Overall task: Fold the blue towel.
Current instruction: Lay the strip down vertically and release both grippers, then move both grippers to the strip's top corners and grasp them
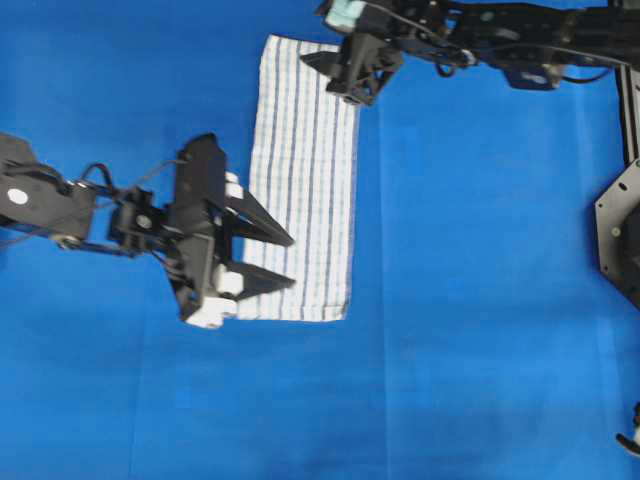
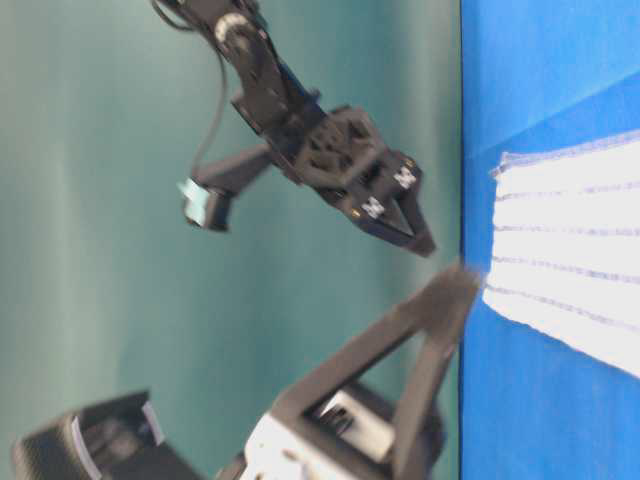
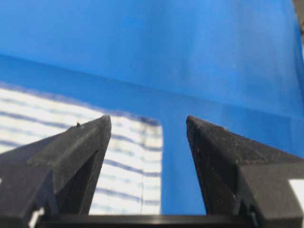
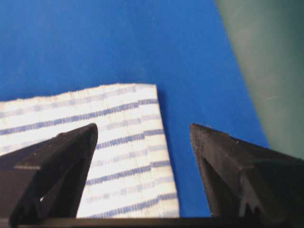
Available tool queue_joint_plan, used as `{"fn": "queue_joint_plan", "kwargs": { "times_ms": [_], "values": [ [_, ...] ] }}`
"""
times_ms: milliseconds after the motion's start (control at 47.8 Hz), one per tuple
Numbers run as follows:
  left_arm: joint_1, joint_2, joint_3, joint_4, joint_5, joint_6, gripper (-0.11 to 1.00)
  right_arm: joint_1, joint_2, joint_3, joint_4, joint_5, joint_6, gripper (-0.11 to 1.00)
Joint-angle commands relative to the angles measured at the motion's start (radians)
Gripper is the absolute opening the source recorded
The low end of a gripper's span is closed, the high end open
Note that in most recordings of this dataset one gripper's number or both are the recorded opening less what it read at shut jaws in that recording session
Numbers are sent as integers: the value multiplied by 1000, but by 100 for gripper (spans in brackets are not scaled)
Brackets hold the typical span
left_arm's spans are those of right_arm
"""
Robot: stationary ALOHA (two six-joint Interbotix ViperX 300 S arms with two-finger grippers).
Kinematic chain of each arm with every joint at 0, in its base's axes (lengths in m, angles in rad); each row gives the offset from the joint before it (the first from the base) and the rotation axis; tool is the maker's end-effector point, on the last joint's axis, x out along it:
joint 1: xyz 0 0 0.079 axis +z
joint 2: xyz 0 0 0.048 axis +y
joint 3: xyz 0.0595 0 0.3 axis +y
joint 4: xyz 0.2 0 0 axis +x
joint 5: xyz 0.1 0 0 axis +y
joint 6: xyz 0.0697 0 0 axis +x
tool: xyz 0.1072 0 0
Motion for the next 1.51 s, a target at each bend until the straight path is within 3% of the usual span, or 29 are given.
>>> {"fn": "queue_joint_plan", "kwargs": {
  "times_ms": [0, 335, 774, 1234, 1485],
  "values": [
    [25, -61, 12, 3, 6, 20, 58, -3, -81, 20, -3, -3, 6, 83],
    [149, -166, 78, 3, 15, 149, 58, -3, -224, 178, 25, -9, 32, 83],
    [275, -202, 121, 3, 66, 218, 58, 66, -321, 318, 77, -11, 43, 83],
    [288, -199, 130, 3, 66, 222, 58, 84, -328, 328, 84, -21, 43, 83],
    [359, -156, 103, 12, 51, 227, 58, 46, -307, 313, 83, -52, 41, 83]
  ]
}}
